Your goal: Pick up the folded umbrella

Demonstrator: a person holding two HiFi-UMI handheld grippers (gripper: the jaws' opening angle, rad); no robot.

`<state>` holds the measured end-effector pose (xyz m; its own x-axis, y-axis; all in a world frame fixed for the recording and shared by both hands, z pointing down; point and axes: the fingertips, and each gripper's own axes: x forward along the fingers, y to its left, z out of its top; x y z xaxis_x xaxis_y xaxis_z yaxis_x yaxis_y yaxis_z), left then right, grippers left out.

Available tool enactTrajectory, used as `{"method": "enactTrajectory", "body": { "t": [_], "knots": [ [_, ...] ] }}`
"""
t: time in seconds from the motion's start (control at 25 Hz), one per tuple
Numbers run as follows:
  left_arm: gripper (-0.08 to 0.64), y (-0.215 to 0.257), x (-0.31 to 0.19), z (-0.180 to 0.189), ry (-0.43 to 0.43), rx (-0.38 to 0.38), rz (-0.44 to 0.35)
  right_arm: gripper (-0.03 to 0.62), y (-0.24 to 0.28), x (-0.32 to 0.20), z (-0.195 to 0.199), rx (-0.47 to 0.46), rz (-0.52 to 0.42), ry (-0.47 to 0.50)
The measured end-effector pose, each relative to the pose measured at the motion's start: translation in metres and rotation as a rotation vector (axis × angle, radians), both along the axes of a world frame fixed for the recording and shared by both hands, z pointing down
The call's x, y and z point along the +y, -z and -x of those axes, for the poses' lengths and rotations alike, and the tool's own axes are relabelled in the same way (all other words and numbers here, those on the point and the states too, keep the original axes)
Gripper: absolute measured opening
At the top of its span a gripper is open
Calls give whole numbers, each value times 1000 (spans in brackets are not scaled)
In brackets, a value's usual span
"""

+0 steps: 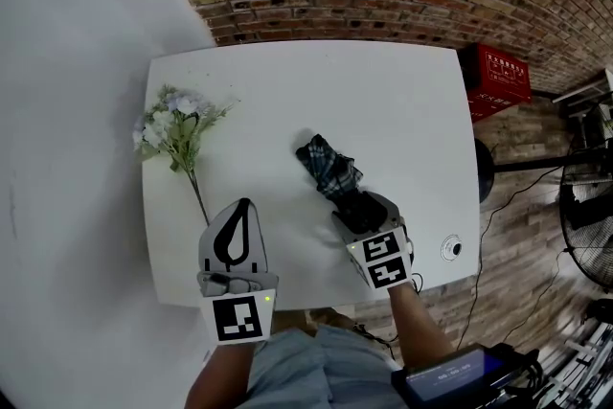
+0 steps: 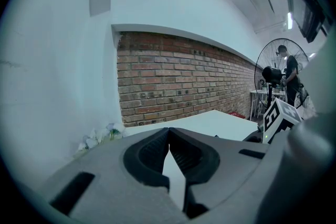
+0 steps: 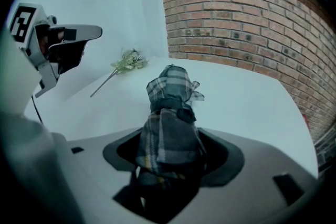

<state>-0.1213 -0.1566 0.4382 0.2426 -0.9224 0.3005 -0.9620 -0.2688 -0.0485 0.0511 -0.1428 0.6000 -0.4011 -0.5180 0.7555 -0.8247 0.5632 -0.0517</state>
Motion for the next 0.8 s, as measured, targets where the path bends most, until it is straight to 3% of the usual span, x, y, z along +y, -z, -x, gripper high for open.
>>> {"method": "enactTrajectory", "body": {
  "t": [0.8],
  "knots": [
    [8, 1, 2, -1, 9, 1, 6, 209, 3, 1, 0, -10, -8, -11]
  ]
}}
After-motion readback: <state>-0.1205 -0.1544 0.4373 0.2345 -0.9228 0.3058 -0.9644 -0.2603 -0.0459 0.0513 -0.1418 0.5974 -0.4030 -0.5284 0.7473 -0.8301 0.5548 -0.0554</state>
